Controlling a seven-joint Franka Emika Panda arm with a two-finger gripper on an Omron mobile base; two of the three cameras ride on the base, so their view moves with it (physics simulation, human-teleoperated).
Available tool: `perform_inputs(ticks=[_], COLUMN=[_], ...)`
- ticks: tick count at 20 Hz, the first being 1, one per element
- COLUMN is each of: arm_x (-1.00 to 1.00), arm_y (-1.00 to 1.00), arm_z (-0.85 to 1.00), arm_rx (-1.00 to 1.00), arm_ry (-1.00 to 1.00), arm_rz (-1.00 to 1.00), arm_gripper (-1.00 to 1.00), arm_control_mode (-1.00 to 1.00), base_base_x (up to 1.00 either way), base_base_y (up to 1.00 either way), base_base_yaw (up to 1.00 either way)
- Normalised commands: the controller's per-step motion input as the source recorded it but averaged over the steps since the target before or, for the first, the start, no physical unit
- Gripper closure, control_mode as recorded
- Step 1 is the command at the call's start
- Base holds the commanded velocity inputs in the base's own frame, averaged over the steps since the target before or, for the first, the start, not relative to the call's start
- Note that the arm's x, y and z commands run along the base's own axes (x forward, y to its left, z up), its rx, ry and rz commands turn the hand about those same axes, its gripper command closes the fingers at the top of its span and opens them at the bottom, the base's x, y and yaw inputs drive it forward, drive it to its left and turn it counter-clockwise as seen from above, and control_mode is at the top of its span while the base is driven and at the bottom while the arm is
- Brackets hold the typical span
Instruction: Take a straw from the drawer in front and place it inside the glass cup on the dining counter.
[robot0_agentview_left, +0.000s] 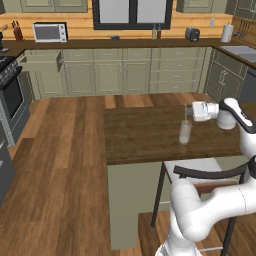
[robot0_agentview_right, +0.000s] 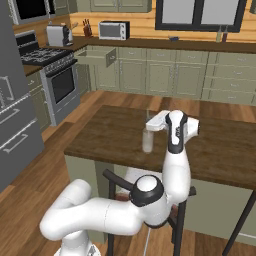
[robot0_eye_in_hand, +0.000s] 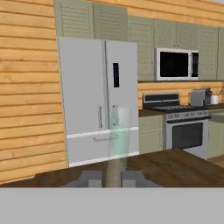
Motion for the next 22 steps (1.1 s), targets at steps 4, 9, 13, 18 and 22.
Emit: perform_inputs(ticks=[4, 9, 13, 18, 22], arm_x=[0.00, 0.00, 0.00, -0.23, -0.47], arm_y=[-0.07, -0.01, 0.00, 0.00, 0.11], arm_z=[-0.06, -0.01, 0.14, 0.94, 1.00], arm_rx=[0.00, 0.00, -0.01, -0.04, -0.15], arm_ry=[0.00, -0.01, -0.02, -0.04, 0.00], arm_rz=[-0.04, -0.05, -0.06, -0.08, -0.11], arm_gripper=[-1.00, -1.00, -1.00, -1.00, -1.00], arm_control_mode=[-1.00, -1.00, -1.00, -1.00, -1.00], base_base_x=[0.00, 0.00, 0.00, 0.00, 0.00], base_base_y=[0.00, 0.00, 0.00, 0.00, 0.00], base_base_yaw=[0.00, 0.00, 0.00, 0.00, 0.00])
